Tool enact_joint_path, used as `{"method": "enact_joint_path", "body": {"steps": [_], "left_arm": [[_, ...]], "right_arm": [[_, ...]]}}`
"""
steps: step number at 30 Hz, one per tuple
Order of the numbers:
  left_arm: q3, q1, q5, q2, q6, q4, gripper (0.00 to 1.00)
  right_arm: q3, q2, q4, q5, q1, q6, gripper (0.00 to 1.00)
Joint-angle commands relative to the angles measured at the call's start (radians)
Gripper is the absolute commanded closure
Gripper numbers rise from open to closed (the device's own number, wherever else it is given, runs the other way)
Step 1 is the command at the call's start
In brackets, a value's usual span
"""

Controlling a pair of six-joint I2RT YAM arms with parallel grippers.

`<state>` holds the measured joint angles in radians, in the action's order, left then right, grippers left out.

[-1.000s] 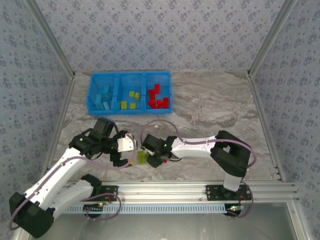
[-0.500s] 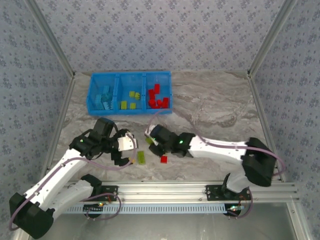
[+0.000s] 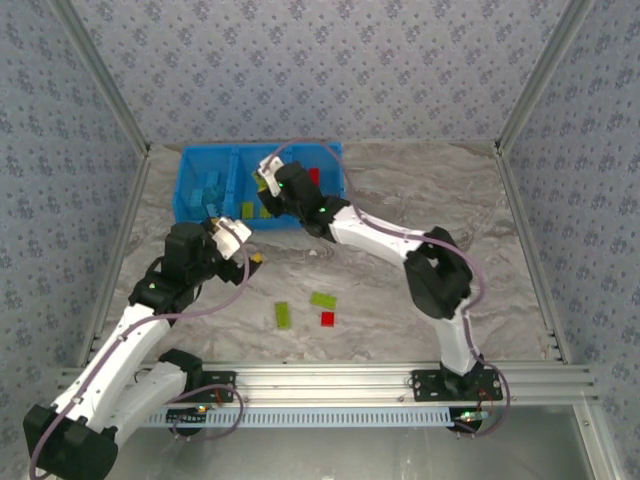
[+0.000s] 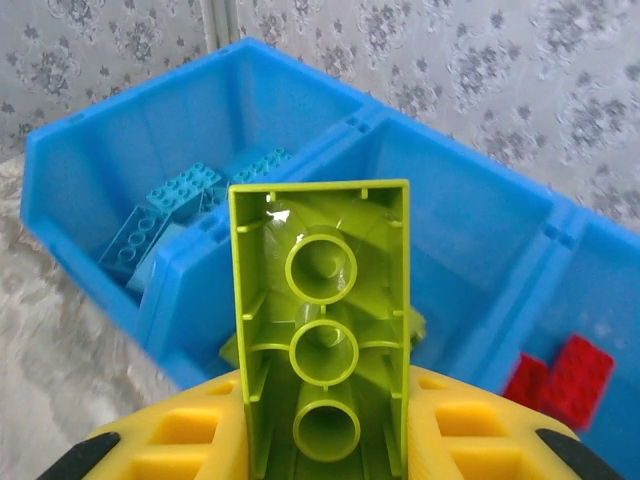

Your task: Sort the legos into containers by color

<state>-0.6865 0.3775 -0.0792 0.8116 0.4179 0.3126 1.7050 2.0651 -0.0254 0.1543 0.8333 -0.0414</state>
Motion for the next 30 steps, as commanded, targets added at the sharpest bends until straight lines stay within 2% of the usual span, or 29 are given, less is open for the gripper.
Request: {"method": "enact_joint_path", "body": {"steps": [1, 5, 9, 15, 19, 21, 25, 27, 30], "left_arm": [[-0.03, -0.011, 0.126, -0.032, -0.048, -0.053, 0.01], [-0.018, -0.011, 0.183, -0.039, -0.045, -0.077, 0.01], [-0.016, -0.011, 0.235, -0.032, -0.036, -0.083, 0.01], [-0.007, -0.013, 0.265, -0.033, -0.013, -0.081, 0.01], [0.001, -0.017, 0.314, -0.051, -0.004, -0.09, 0.01], [0.002, -0.021, 0.328, -0.057, -0.014, -0.095, 0.01], [-0.045, -0.035, 0.327, -0.036, -0.146, -0.065, 0.01], [-0.117, -0.037, 0.284, -0.003, -0.235, 0.012, 0.01], [-0.279, -0.036, 0.121, 0.102, -0.418, 0.26, 0.01]], "right_arm": [[0.161, 0.114, 0.078, 0.027, -0.02, -0.049, 0.78], [0.337, 0.214, 0.207, 0.027, -0.026, -0.051, 0.58], [0.37, 0.194, 0.26, 0.031, -0.022, -0.078, 0.56], [0.288, 0.052, 0.293, 0.013, -0.027, -0.08, 0.56], [0.103, -0.154, 0.286, 0.021, -0.031, -0.077, 0.54], [-0.025, -0.277, 0.279, 0.003, -0.037, -0.053, 0.5], [-0.328, -0.551, 0.225, -0.069, -0.042, 0.059, 0.4], [-0.483, -0.662, 0.183, -0.121, -0.04, 0.121, 0.32], [-0.705, -0.799, 0.159, -0.163, -0.025, 0.213, 0.24]]}}
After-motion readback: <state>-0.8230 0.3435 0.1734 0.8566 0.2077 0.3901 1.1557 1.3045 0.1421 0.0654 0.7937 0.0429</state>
